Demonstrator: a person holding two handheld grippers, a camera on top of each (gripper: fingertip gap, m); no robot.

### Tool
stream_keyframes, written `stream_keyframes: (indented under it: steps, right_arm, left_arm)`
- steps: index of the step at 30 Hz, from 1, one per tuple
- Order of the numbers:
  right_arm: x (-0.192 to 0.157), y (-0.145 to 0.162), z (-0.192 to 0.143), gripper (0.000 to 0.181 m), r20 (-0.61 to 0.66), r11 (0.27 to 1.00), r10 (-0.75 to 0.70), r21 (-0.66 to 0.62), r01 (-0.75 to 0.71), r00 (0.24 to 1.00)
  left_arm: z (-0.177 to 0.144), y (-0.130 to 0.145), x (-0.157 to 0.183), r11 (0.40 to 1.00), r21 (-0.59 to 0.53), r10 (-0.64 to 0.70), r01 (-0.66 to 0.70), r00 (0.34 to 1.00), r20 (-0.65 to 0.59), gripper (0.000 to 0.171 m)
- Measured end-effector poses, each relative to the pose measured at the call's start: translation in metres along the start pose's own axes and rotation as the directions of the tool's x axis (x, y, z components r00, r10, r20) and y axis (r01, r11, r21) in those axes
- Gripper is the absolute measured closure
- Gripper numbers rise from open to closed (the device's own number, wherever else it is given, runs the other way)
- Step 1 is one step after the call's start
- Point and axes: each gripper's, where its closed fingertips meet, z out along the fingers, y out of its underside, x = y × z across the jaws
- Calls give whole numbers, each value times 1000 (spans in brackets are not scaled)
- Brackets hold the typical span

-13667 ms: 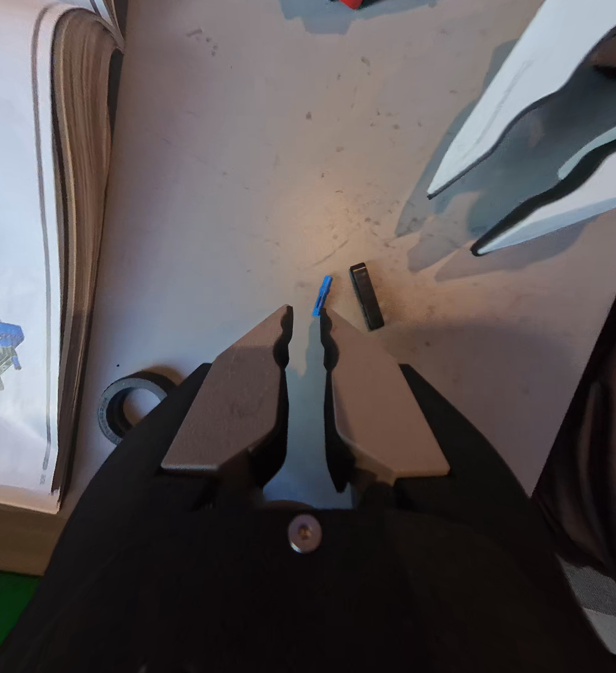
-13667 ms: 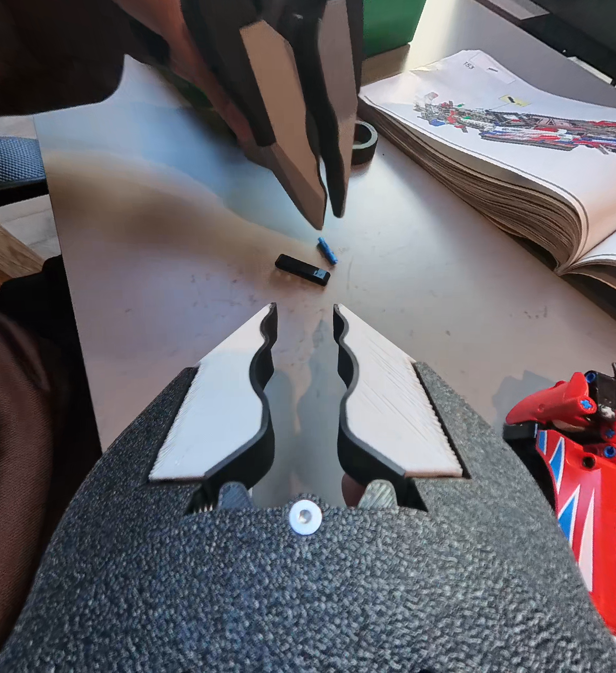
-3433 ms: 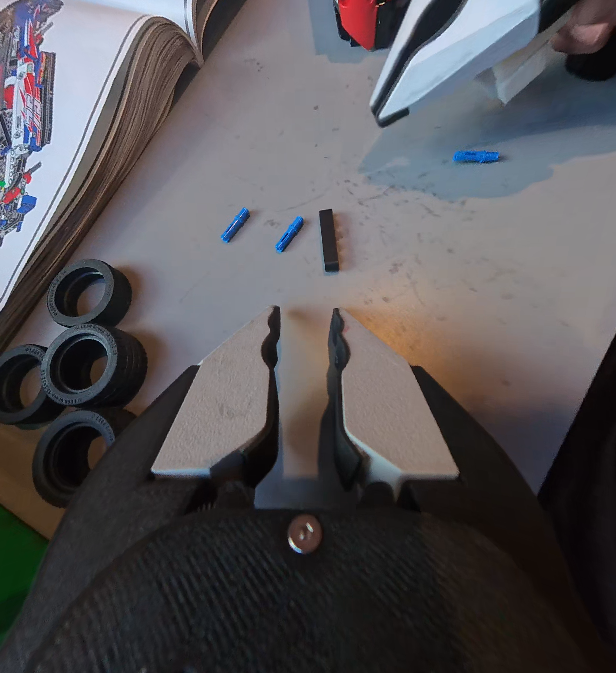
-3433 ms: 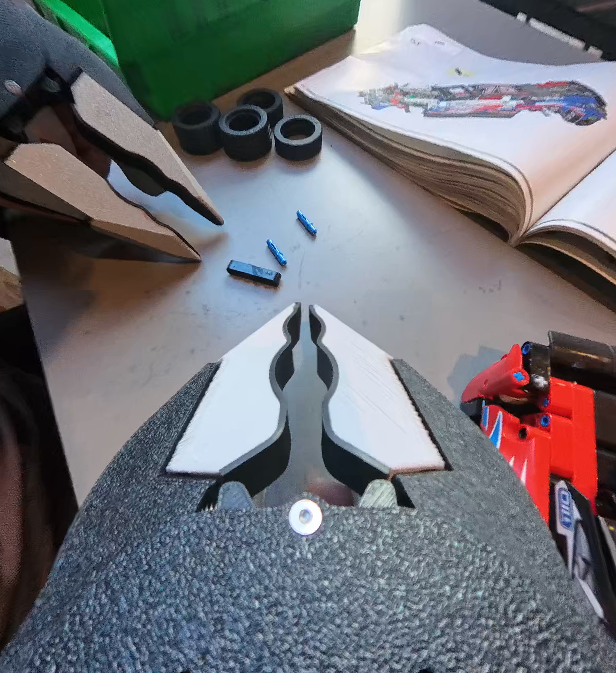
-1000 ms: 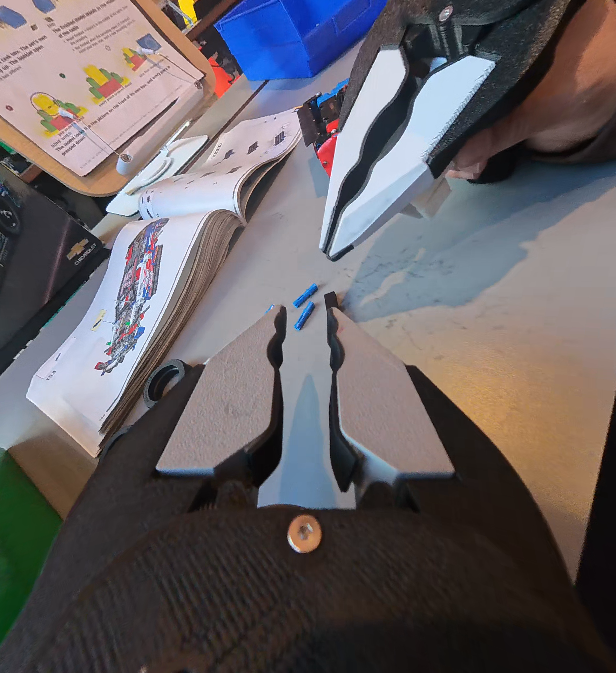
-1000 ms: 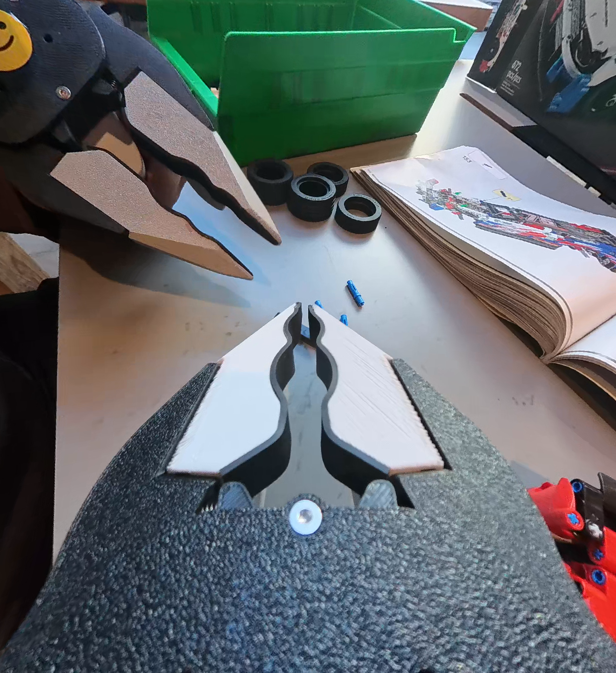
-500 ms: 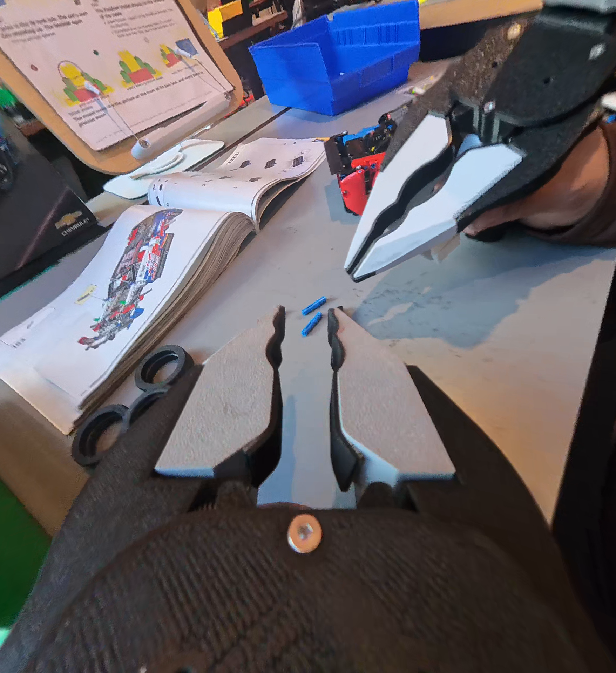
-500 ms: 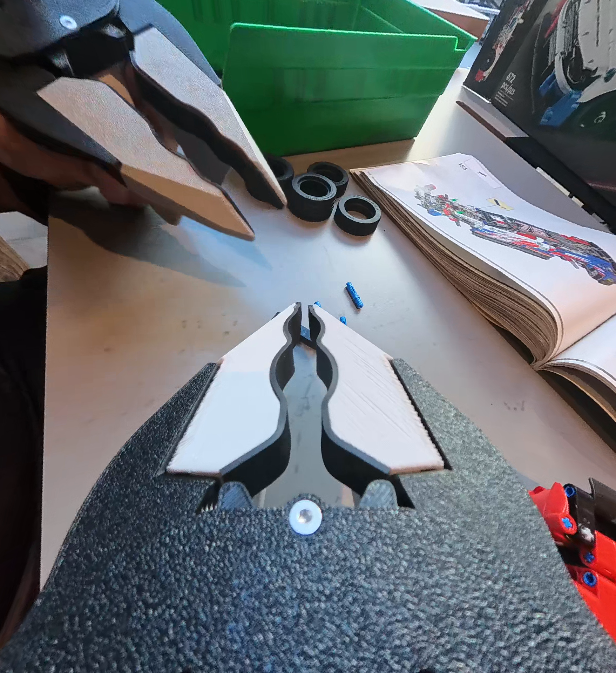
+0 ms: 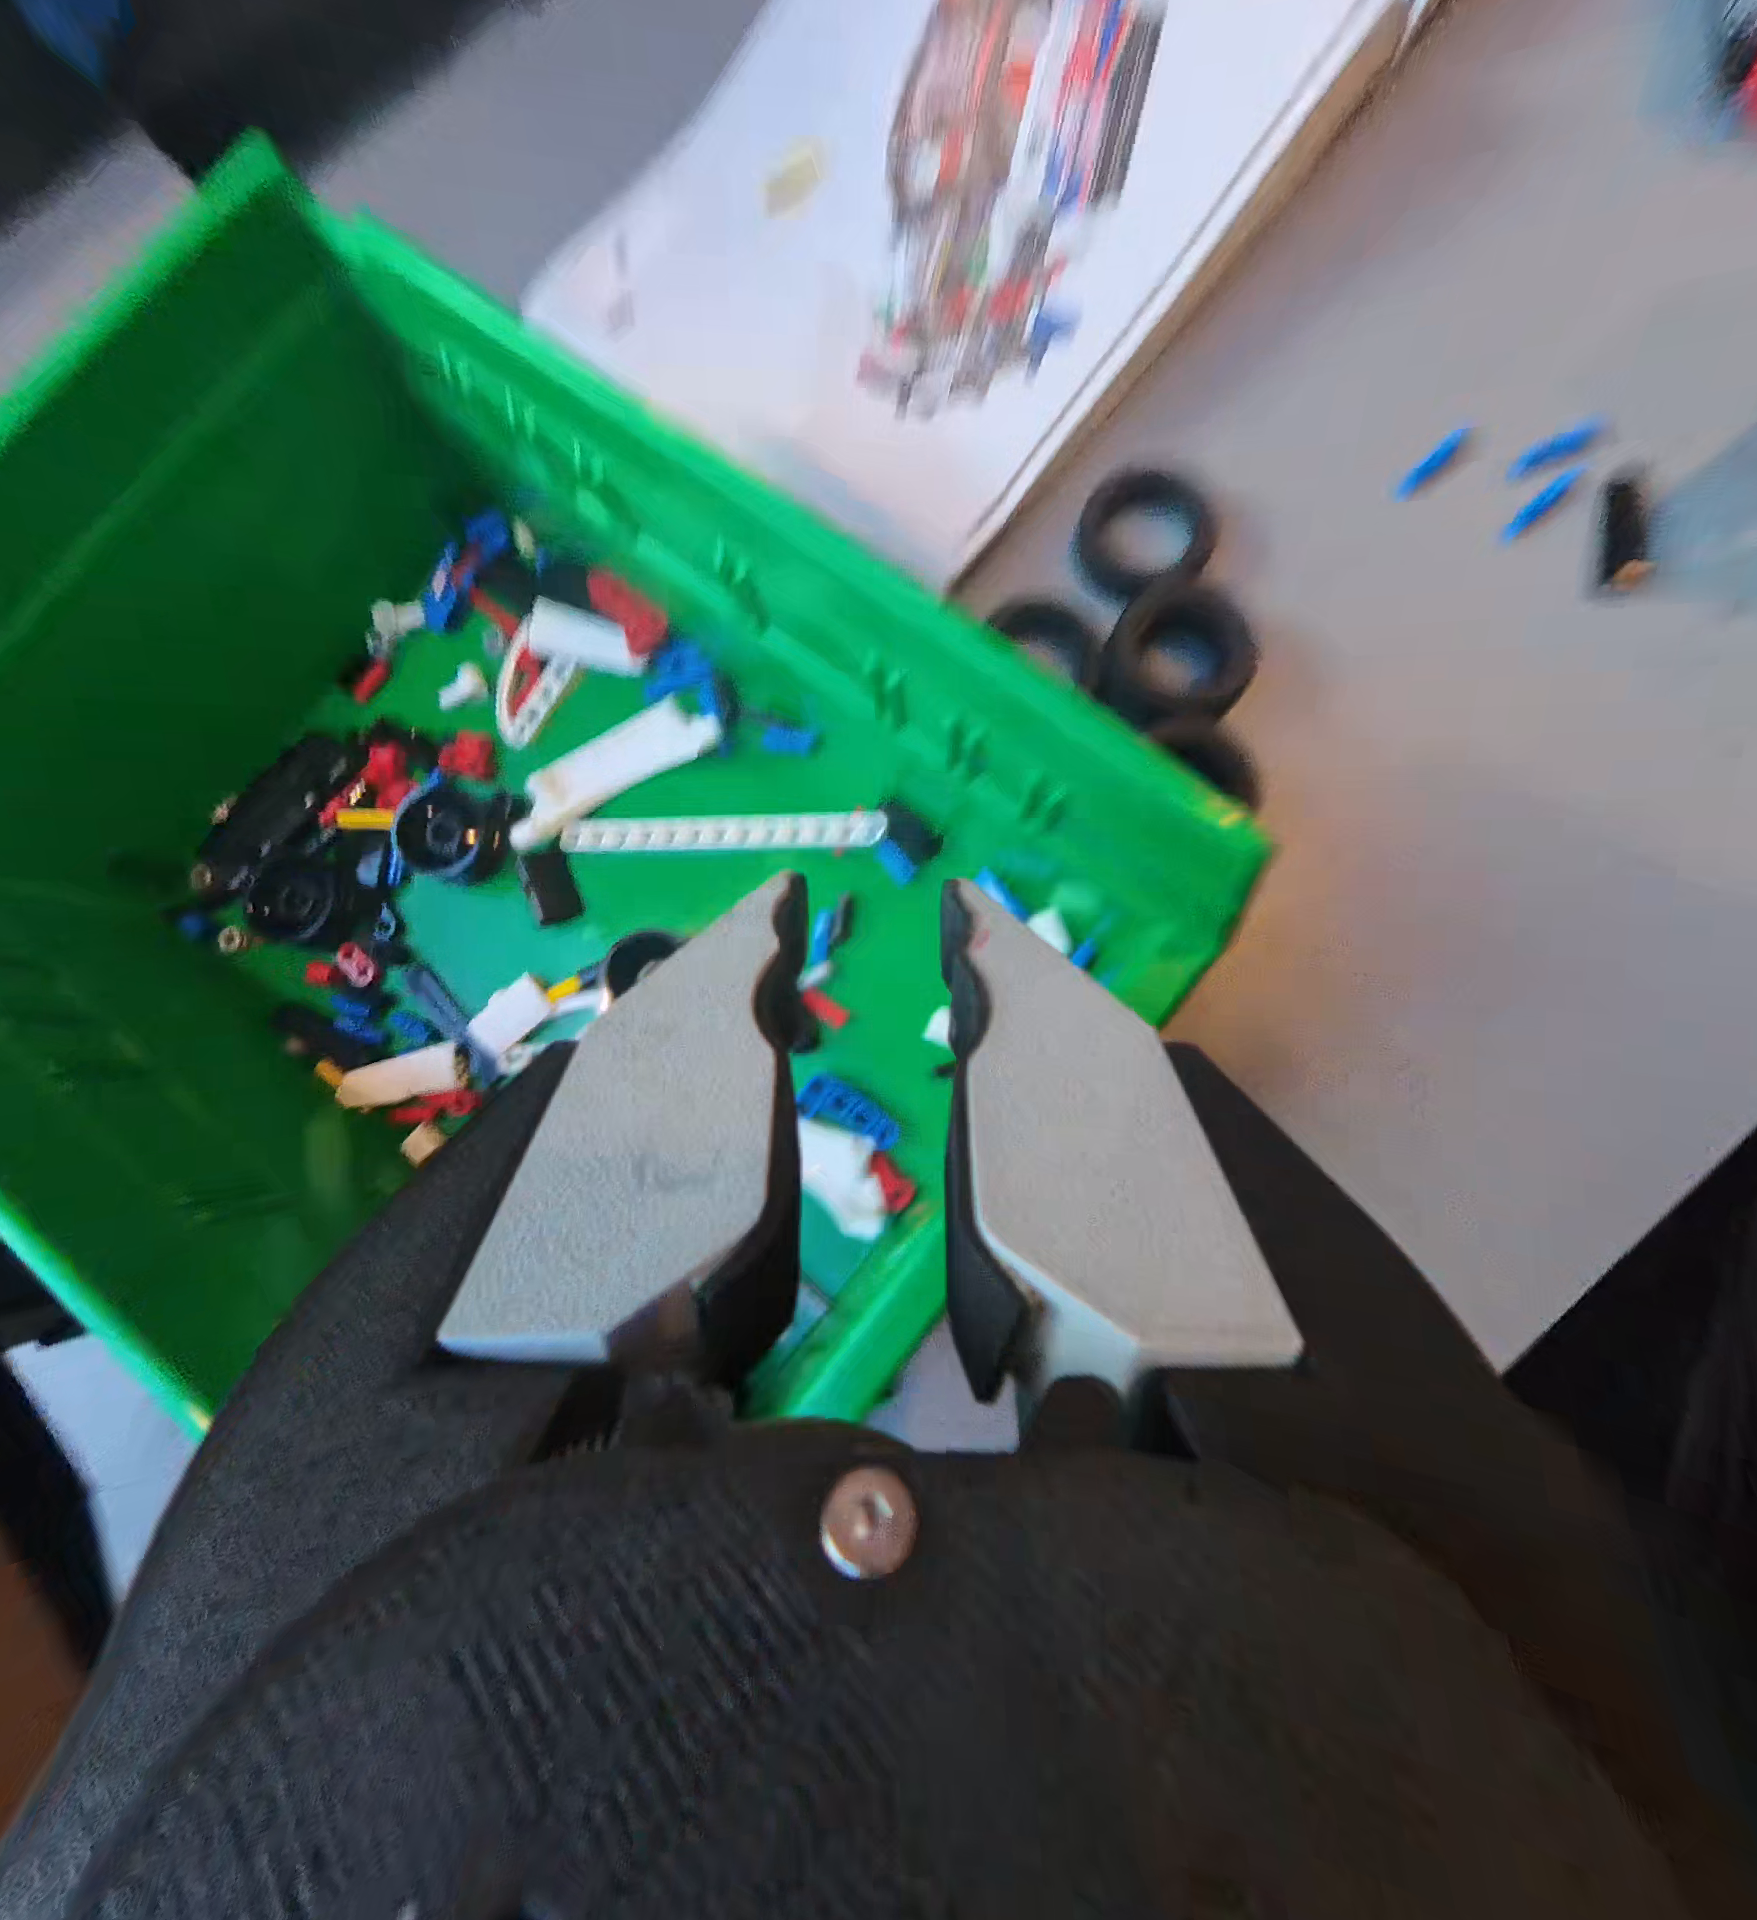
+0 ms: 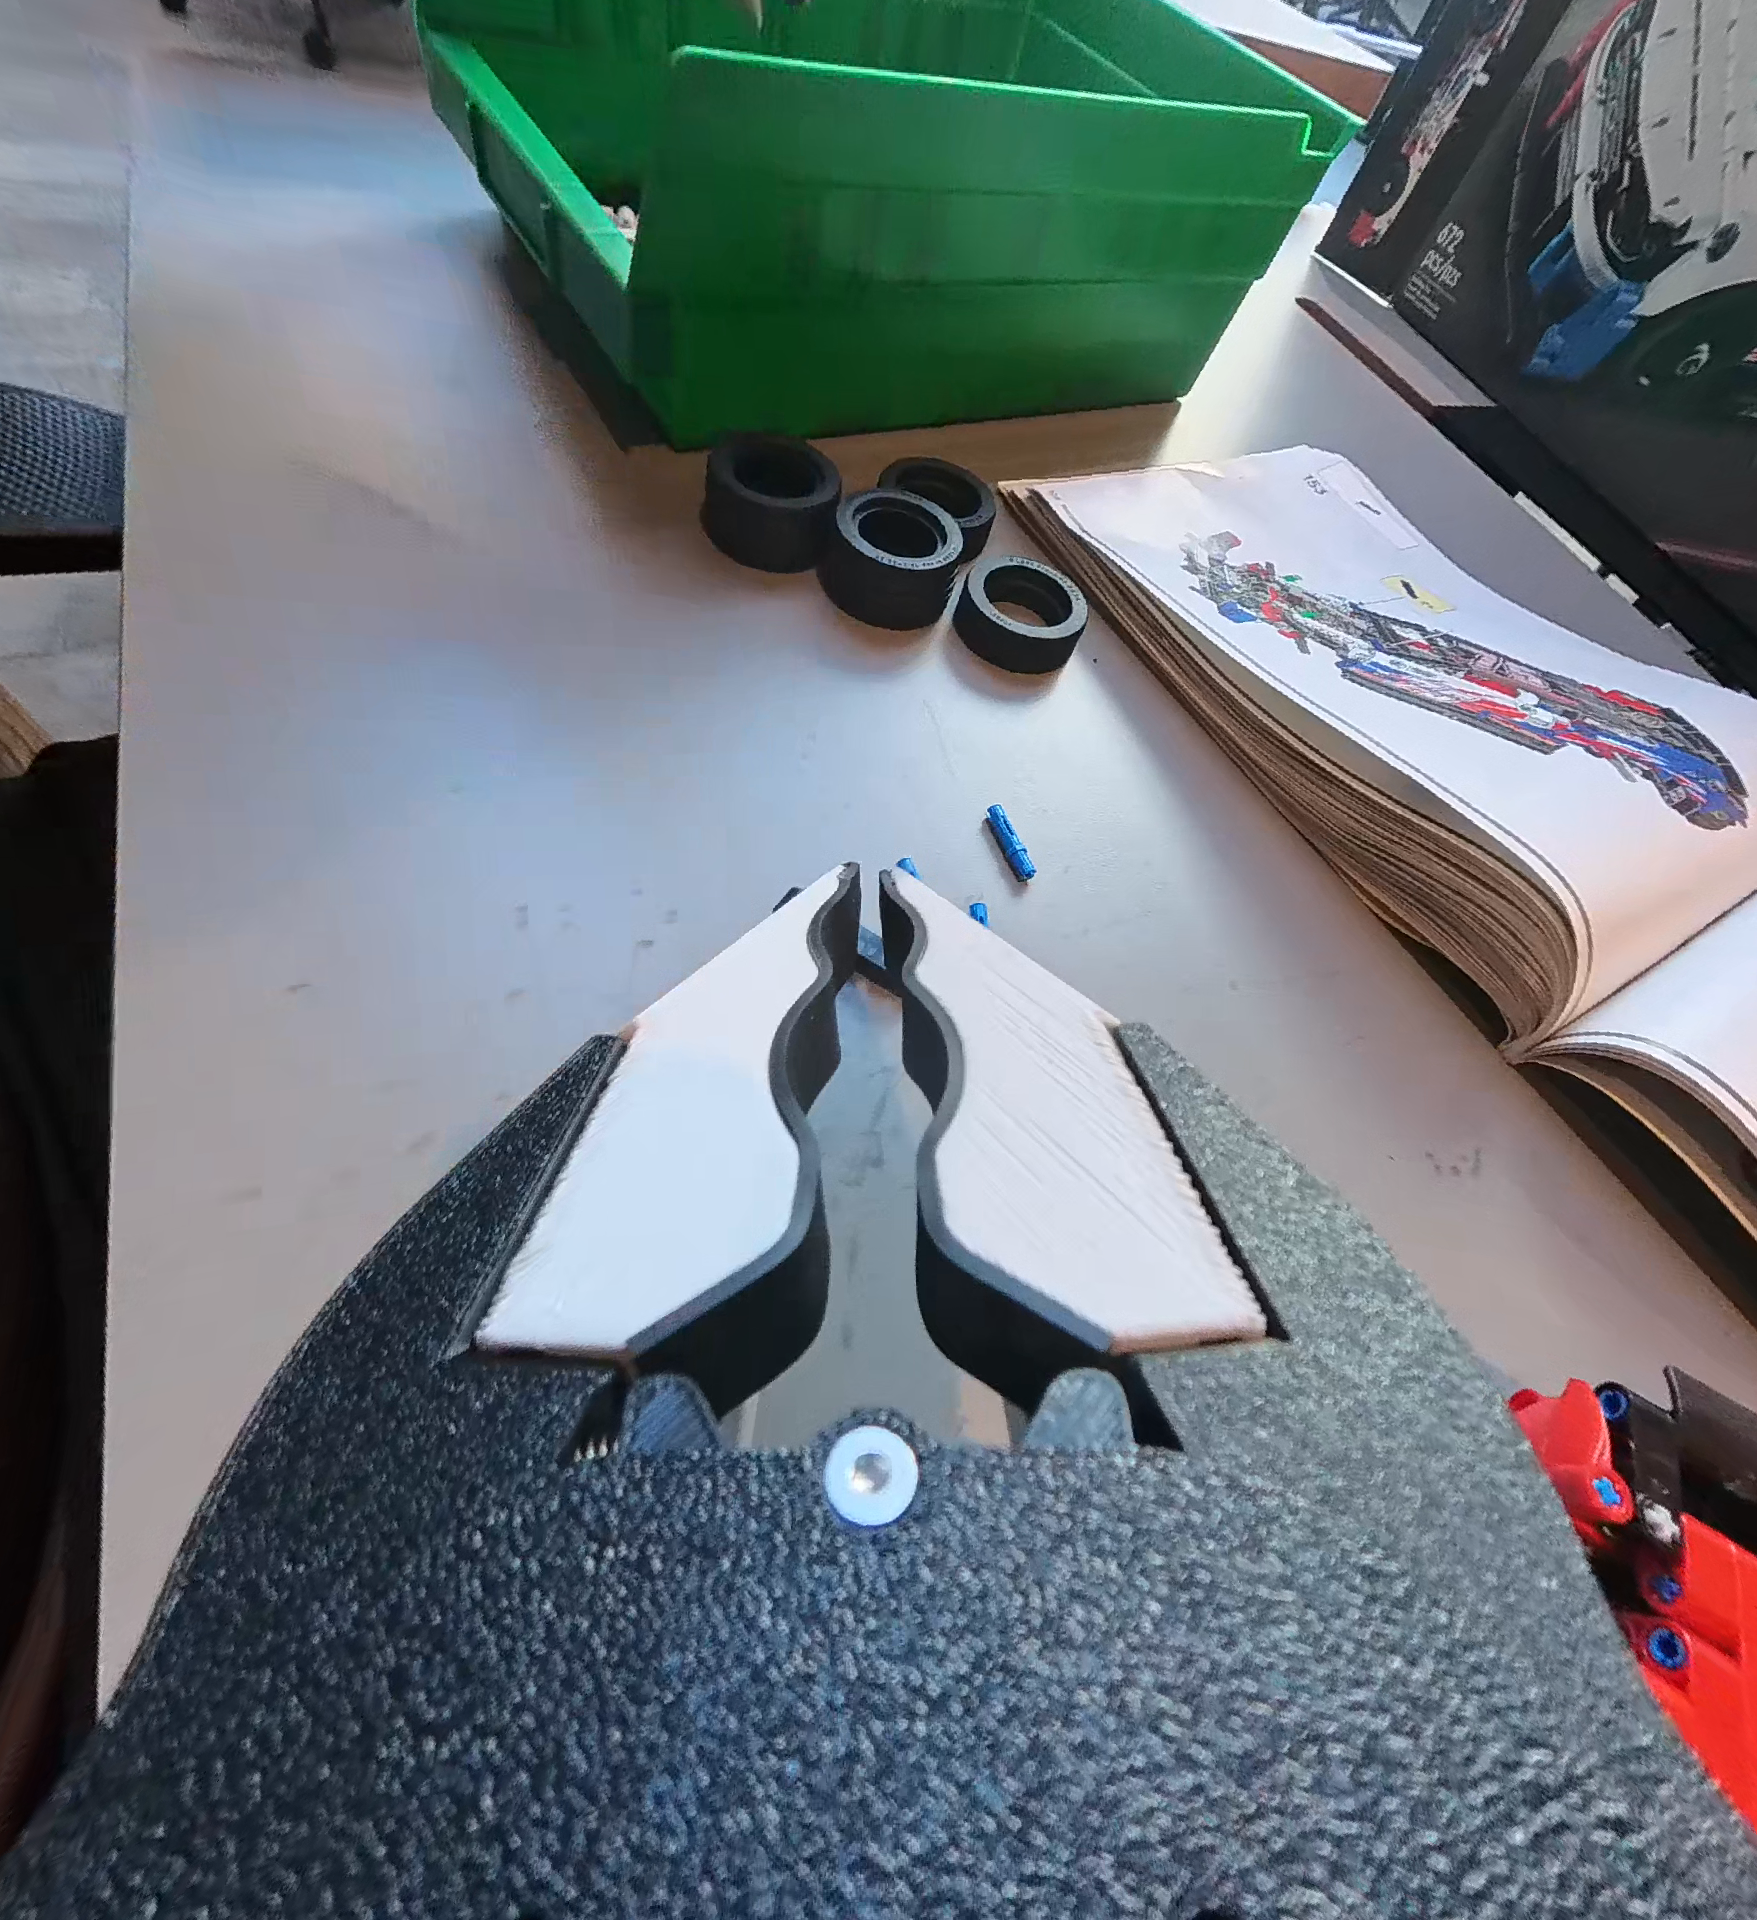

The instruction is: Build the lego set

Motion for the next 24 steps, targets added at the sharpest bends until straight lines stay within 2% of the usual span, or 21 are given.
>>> stream_keyframes:
  steps: [4,7,9,13,15,17,24]
  right_arm:
    - [1,0,0,178,-7,1000,0,1,0,1000]
    - [0,0,0,178,-9,1000,-8,-5,8,1000]
    - [0,1,0,178,-9,1000,-13,-5,13,1000]
    - [-2,0,0,178,-5,1000,-17,0,17,1000]
    - [-2,0,0,178,1,1000,-19,0,19,1000]
    - [-3,0,0,178,6,1000,-22,2,22,1000]
    - [-7,0,0,178,24,999,-32,1,32,999]
  left_arm:
    - [32,37,-30,950,-265,154,-166,986,-68,159]
    - [46,51,-39,881,-383,252,-279,960,-120,161]
    - [52,60,-36,848,-423,262,-319,947,-188,161]
    - [63,70,-40,824,-474,236,-312,948,-215,163]
    - [68,73,-46,814,-493,242,-308,951,-193,167]
    - [71,76,-49,804,-509,245,-306,952,-185,161]
    - [72,75,-54,783,-538,257,-313,950,-179,159]
